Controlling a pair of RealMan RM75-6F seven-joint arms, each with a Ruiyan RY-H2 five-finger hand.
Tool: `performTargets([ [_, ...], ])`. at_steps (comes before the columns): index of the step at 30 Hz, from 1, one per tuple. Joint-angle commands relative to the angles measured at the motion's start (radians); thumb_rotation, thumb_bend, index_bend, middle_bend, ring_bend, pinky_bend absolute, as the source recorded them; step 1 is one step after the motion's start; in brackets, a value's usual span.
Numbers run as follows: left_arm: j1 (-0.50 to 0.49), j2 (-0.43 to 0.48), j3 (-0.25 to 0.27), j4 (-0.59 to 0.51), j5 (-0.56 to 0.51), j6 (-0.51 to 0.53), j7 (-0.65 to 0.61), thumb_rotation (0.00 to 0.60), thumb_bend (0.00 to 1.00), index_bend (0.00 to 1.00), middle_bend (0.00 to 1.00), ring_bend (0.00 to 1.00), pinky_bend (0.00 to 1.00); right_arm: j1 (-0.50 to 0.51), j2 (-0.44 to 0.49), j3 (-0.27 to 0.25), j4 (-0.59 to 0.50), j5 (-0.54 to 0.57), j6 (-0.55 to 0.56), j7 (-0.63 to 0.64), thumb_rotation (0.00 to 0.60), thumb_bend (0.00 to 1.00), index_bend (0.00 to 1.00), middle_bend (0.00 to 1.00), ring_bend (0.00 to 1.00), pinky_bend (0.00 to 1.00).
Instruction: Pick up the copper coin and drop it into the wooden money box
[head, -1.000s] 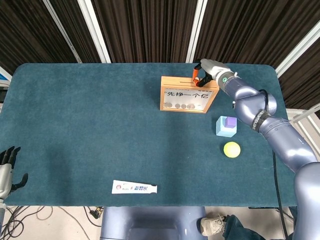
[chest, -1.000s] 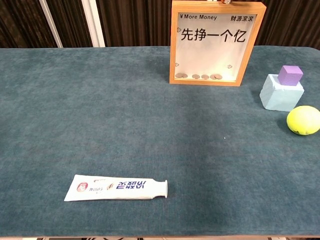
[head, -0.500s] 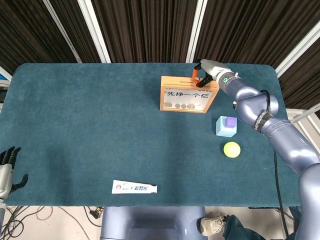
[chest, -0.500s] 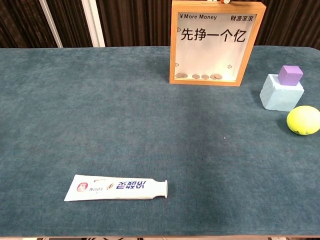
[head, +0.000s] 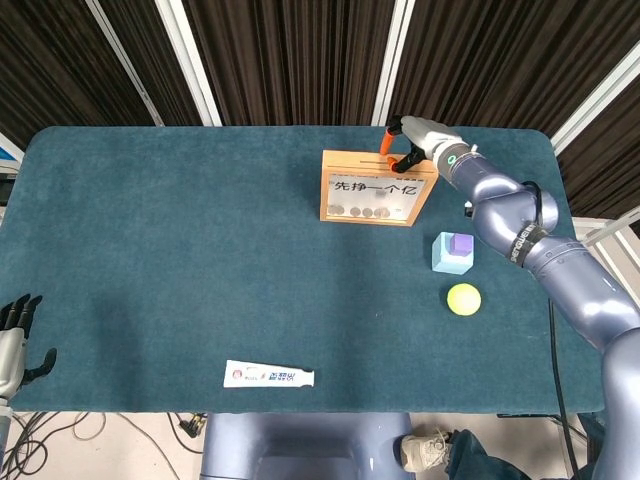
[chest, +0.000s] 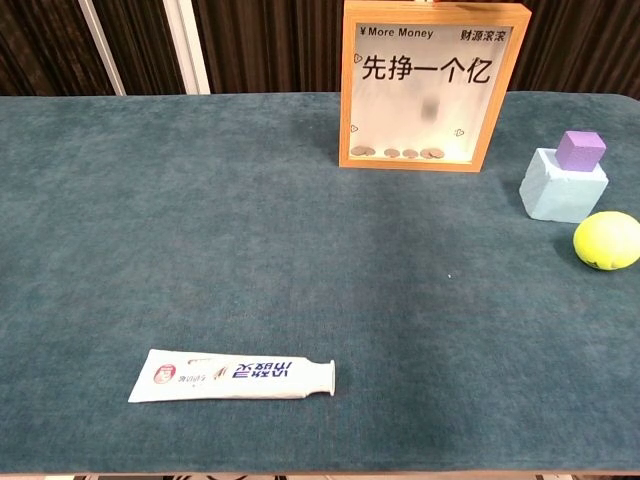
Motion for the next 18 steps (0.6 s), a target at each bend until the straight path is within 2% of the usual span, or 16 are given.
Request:
performTargets([
  [1,-0.001,0.0,0.0,0.0,-0.002,-0.001,0.001,0.6,0.37,0.08,0.0,0.0,0.06,-0.002,0.002,0.001,-0.004,0.0,0.003,0.002,0.6,0.58,0.34,0.04,0.0,0.0],
  [10,-0.002,0.002,0.0,-0.003,-0.007,-0.002,0.002,0.6,0.37,0.08,0.0,0.0,0.06,-0.016,0.021,0.021,-0.04,0.003,0.04,0.008,0.6,0.58,0.33,0.04,0.0,0.0],
  [13,-0.002,0.003,0.002,-0.003,-0.007,-0.003,0.004,0.6,0.37,0.08,0.0,0.0,0.06,-0.046,0.046,0.032,-0.101,-0.01,0.128,-0.006,0.6,0.56,0.31,0.04,0.0,0.0],
  [18,-0.001,0.002,0.003,-0.003,0.0,0.002,0.001,0.6,0.37,0.08,0.0,0.0,0.06,-0.134,0.122,0.013,-0.281,-0.042,0.357,-0.044,0.6,0.52,0.28,0.04,0.0,0.0],
])
